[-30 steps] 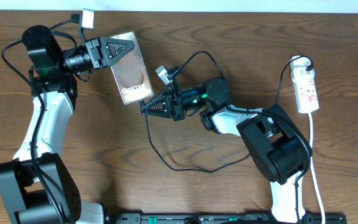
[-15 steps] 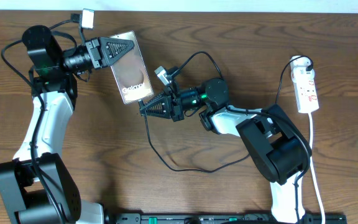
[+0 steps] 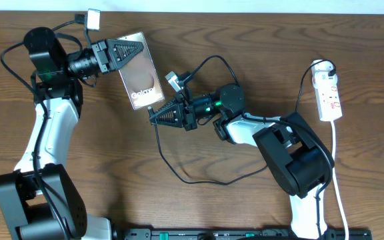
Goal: Plug charger to phone and switch on socket
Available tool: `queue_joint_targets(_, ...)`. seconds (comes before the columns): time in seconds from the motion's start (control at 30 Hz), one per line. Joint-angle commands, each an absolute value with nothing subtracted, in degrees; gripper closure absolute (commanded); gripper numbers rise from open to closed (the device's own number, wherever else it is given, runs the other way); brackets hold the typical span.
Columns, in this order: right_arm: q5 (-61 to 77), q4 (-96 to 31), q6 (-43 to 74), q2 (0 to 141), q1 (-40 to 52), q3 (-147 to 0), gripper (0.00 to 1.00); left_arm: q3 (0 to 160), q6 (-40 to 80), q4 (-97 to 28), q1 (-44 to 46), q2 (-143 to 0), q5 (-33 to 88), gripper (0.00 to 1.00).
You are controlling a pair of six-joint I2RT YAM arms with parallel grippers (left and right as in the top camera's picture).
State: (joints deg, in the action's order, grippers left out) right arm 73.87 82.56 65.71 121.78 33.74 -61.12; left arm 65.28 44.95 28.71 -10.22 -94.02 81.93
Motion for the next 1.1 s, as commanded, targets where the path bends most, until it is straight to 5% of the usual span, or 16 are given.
queue_joint_targets(0.0,73.87,82.87,65.78,122.15,34.15,-62.04,0.99,65.69,44.58,29.17,-10.31,-94.00,82.32,0.93)
queue_joint_targets(1.07,72.51,80.75,65.98,122.15,33.32,-62.04,0.99,65.69,43.44,29.17,-10.31,-94.00,85.06,0.93)
